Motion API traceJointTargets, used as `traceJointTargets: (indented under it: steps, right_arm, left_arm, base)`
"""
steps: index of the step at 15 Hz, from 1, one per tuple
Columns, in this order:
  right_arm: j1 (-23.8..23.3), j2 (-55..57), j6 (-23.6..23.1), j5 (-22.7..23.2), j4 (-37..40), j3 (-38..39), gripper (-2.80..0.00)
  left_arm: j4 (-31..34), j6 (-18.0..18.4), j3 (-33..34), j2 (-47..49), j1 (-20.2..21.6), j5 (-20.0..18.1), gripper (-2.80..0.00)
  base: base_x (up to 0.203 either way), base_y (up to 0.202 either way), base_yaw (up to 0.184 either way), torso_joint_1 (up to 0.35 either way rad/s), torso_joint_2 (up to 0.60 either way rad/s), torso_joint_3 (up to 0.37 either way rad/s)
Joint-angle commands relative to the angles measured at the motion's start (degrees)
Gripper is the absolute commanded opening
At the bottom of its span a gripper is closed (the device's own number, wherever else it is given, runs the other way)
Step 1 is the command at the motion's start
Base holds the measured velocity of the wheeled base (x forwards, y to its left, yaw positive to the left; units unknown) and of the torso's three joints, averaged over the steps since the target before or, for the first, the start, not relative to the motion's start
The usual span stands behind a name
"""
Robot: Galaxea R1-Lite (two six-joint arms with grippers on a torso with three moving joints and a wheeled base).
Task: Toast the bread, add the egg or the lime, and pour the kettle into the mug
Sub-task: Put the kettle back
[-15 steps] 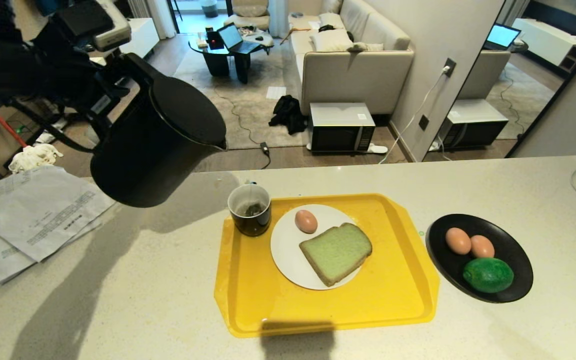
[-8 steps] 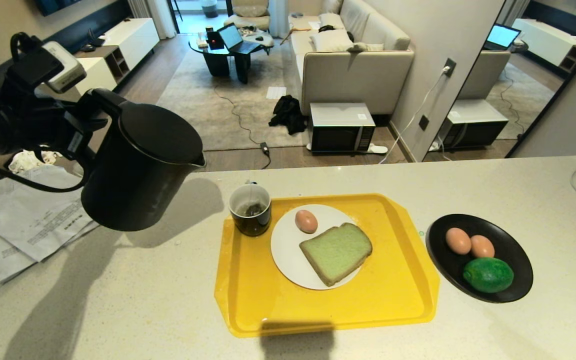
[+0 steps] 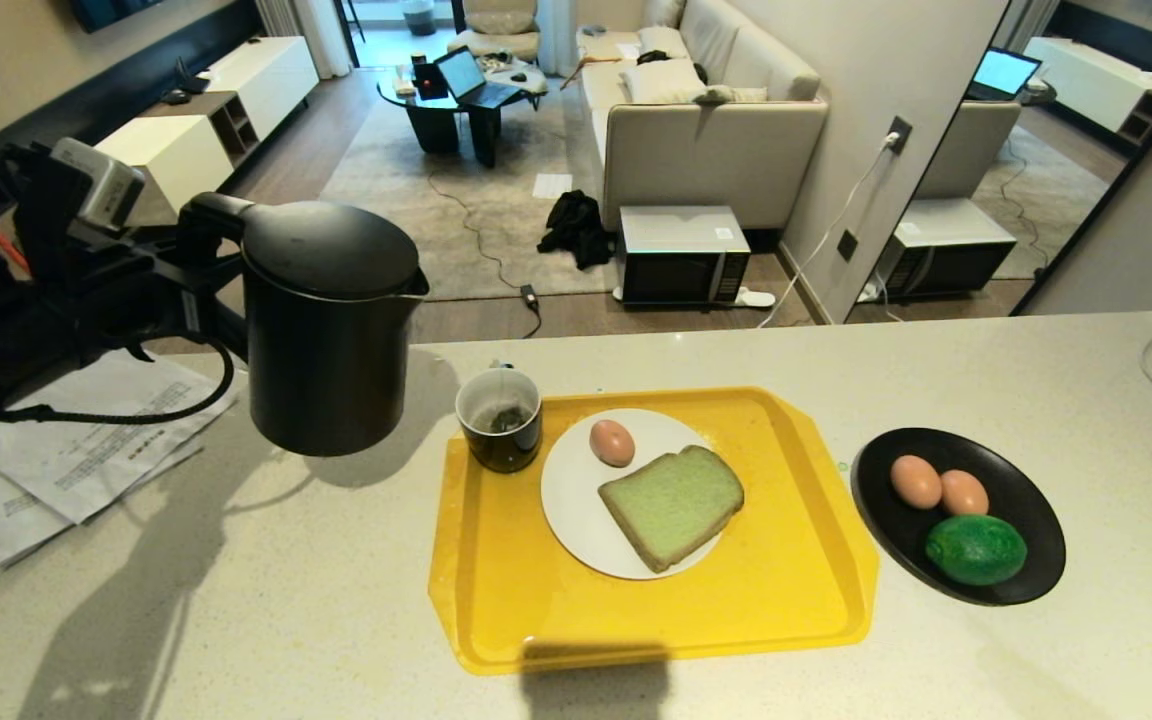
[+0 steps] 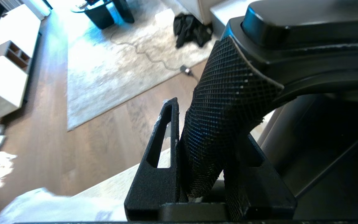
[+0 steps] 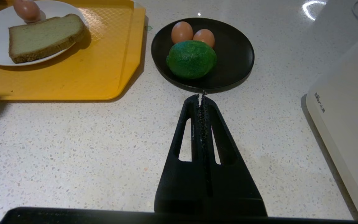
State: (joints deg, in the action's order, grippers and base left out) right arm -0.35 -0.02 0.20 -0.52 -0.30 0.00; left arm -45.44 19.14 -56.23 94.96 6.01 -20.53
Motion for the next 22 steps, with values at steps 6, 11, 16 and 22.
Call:
traceJointTargets:
  steps: [6,11,16,22]
  right_arm:
    - [0.0,0.0,0.0,0.0,0.0,0.0,-2.8]
    - [0.0,0.0,0.0,0.0,0.0,0.0,-2.8]
    - [0.0,0.0,0.0,0.0,0.0,0.0,-2.8]
    - [0.0,0.0,0.0,0.0,0.0,0.0,-2.8]
  left_arm:
    - [-8.2,-1.7,2.8,9.5,1.4,-0.2,-2.8]
    - [-13.6,-2.4,2.9,14.1,1.3,-0.4,-2.8]
    - [-15.4,-3.0,2.6,16.3,0.7,-0.5,-2.8]
    - [-15.4,-2.8,2.9,16.8,0.5,-0.3,-2.8]
  base:
    - [0.0,0.0,0.0,0.0,0.0,0.0]
    - [0.0,0.0,0.0,0.0,0.0,0.0]
    - [0.0,0.0,0.0,0.0,0.0,0.0]
    - [0.0,0.0,0.0,0.0,0.0,0.0]
